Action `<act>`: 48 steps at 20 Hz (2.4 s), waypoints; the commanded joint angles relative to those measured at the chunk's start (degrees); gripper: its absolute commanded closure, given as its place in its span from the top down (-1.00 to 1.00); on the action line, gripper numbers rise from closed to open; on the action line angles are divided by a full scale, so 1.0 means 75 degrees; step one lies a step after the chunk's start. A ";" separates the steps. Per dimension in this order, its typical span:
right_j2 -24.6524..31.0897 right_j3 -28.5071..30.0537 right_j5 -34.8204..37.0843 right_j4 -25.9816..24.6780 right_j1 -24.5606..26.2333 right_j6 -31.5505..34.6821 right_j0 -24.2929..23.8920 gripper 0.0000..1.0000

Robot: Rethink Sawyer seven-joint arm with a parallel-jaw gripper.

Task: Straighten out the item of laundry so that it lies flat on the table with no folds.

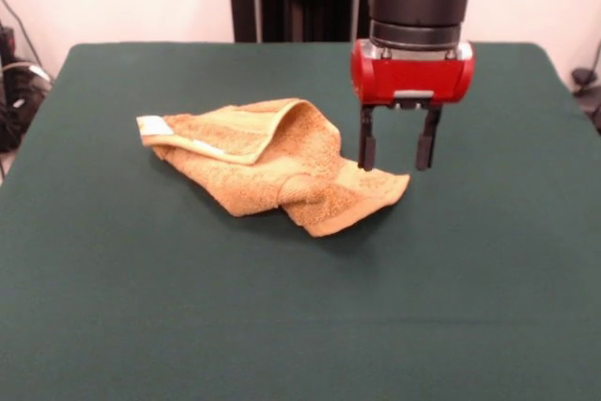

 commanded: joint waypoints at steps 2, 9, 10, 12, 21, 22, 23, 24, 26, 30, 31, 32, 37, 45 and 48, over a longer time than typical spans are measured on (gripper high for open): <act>0.0171 0.0487 -0.0301 -0.0152 0.1098 0.1349 0.0368 1.00; 0.0176 0.0356 -0.0301 -0.0079 0.1465 0.1340 0.0399 1.00; 0.0211 0.0359 -0.0304 -0.0049 0.1500 0.1355 0.0379 1.00; 0.0176 0.0315 -0.0266 -0.0003 0.1538 0.1388 0.0416 1.00; 0.0059 0.0124 -0.0152 0.0145 0.1764 0.1481 0.0495 1.00; 0.0048 0.0073 -0.0143 0.0157 0.1805 0.1480 0.0505 1.00; 0.0056 0.0033 -0.0169 0.0132 0.1826 0.1439 0.0496 1.00; 0.0016 -0.0007 -0.0191 0.0116 0.1842 0.1429 0.0529 1.00; -0.0028 -0.0048 -0.0221 0.0106 0.1859 0.1426 0.0578 1.00; -0.0082 -0.0096 -0.0159 0.0095 0.1844 0.1378 0.0648 1.00; -0.0101 -0.0114 -0.0136 0.0093 0.1842 0.1363 0.0667 -1.00; -0.0092 -0.0117 -0.0127 0.0079 0.1852 0.1329 0.0661 -1.00; -0.0124 -0.0253 -0.0102 0.0018 0.1885 0.1180 0.0608 -1.00; -0.0052 0.0105 -0.0037 0.0062 0.1472 0.1275 0.0604 -1.00; -0.0152 0.0714 0.0369 0.0156 0.0671 0.1455 0.0781 -1.00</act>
